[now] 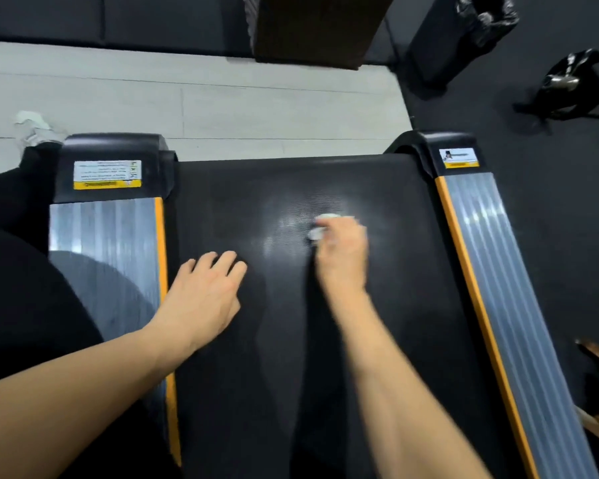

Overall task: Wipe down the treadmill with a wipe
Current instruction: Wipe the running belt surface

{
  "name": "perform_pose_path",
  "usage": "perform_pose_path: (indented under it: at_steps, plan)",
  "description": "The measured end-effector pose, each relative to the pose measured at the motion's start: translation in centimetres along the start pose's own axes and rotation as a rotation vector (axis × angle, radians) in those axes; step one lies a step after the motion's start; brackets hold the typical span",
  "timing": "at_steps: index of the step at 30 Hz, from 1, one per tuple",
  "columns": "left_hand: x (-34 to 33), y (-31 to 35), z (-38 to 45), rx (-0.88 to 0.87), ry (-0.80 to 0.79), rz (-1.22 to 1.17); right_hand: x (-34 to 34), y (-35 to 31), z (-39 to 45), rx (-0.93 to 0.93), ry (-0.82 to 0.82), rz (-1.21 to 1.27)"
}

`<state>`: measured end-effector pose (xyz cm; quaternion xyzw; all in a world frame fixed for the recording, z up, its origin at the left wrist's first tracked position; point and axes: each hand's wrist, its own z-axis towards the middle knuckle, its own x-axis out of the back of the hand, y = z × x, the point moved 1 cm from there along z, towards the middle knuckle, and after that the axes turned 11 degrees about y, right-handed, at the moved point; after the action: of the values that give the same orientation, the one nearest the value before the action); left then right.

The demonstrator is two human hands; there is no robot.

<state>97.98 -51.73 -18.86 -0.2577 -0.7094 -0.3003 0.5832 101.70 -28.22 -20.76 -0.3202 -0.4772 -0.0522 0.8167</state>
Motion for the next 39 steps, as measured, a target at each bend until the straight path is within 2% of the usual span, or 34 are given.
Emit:
perform_pose_path:
  at_steps: [2,4,6,8,10,12,15,16,18,20,22,24,25,27,29,31,33,35,37,39]
  plan:
    - [-0.3,0.0,-0.3,-0.005,-0.012,0.014,-2.0,-5.6,-2.9,0.236,-0.137,0.145]
    - [-0.7,-0.2,-0.7,-0.026,-0.022,0.042,-2.8,-8.5,-6.0,0.294,-0.212,0.242]
    - [-0.6,-0.1,-0.7,-0.024,-0.036,0.045,-2.8,-6.6,-6.1,0.363,-0.22,0.264]
    - [-0.2,-0.2,-0.1,-0.014,-0.01,0.031,-1.8,-2.2,-3.1,0.405,-0.173,0.147]
    - [0.0,-0.6,0.8,-0.032,0.04,0.042,-0.1,3.9,1.0,0.231,-0.042,-0.002]
    - [-0.3,-1.6,1.9,-0.036,0.105,0.057,2.5,9.7,3.9,-0.042,0.137,-0.136]
    - [-0.9,-3.3,4.7,-0.067,0.163,0.07,2.8,13.0,6.3,-0.417,0.256,-0.198]
    - [-1.0,-3.7,5.9,-0.07,0.173,0.061,1.8,12.4,7.0,-0.489,0.28,-0.205]
    - [-1.3,-4.2,8.1,-0.035,0.167,0.031,-0.8,9.3,8.3,-0.431,0.287,-0.158]
    - [-2.0,-4.2,9.4,-0.016,0.169,0.009,-3.8,4.8,9.2,-0.18,0.204,-0.053]
    - [-3.0,-4.1,9.6,-0.013,0.2,-0.01,-6.4,1.0,9.6,0.1,0.006,0.029]
    - [-3.6,-4.2,9.2,-0.015,0.242,-0.037,-6.7,1.0,11.3,0.292,-0.128,0.026]
    - [-3.7,-4.3,9.2,-0.015,0.252,-0.054,-6.2,2.8,12.8,0.322,-0.132,-0.045]
    - [-3.9,-4.3,9.2,-0.013,0.259,-0.071,-4.1,7.5,15.9,0.191,-0.065,-0.263]
    - [-4.0,-4.3,9.2,-0.002,0.258,-0.086,-2.3,10.7,17.7,-0.083,-0.003,-0.363]
    - [-4.0,-4.4,9.3,-0.011,0.261,-0.092,-2.8,10.3,18.4,-0.22,0.033,-0.396]
    - [-4.1,-4.5,9.2,-0.016,0.26,-0.091,-4.1,7.6,17.9,-0.305,0.018,-0.313]
    - [-4.1,-4.5,9.2,-0.018,0.257,-0.089,-5.5,4.3,17.0,-0.225,-0.11,-0.171]
    - [-4.1,-4.5,9.2,-0.019,0.254,-0.093,-6.4,1.6,16.4,0.014,-0.332,-0.076]
    - [-4.1,-4.6,9.3,-0.024,0.261,-0.1,-6.7,1.7,17.6,0.192,-0.491,-0.114]
